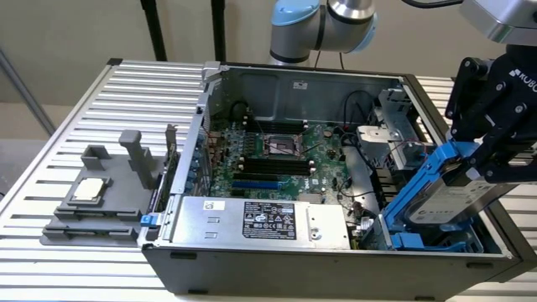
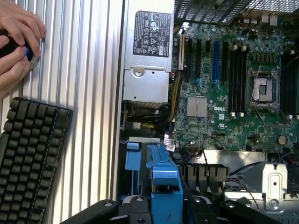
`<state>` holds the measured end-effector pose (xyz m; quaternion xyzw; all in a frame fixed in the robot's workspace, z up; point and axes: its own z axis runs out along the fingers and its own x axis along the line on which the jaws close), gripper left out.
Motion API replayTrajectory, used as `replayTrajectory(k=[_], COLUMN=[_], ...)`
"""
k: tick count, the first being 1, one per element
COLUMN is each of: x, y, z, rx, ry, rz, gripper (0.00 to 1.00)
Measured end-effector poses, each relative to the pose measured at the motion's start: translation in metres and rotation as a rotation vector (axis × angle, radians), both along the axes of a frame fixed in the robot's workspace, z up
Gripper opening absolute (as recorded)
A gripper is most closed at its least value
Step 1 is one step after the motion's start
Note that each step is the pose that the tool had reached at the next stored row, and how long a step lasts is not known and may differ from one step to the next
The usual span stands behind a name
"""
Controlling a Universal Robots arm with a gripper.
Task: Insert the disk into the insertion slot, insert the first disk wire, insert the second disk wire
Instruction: 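Insert the disk into the insertion slot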
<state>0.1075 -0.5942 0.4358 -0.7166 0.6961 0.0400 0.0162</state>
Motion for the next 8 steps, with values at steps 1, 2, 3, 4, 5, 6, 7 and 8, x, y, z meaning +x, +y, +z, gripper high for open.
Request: replayTrajectory(k=[1, 2, 3, 4, 5, 6, 7, 8], x=[0.0000, 0.0000, 0.0000, 0.0000, 0.0000, 0.0000, 0.0000, 0.0000], y=[-0.0006, -0.0010, -0.0013, -0.0014, -0.0016, -0.0019, -0.0019, -0.0019], z=[-0.0003, -0.0004, -0.0007, -0.0010, -0.0013, -0.0015, -0.0018, -0.0021], rx=[0.0008, 0.0008, 0.0008, 0.0006, 0.0005, 0.0004, 0.0003, 0.0002], ry=[0.0000, 0.0000, 0.0000, 0.0000, 0.0001, 0.0001, 0.0001, 0.0001], rz=[0.000, 0.000, 0.000, 0.000, 0.001, 0.001, 0.001, 0.001], gripper=[0.32, 0.32, 0.32, 0.32, 0.32, 0.32, 0.32, 0.32])
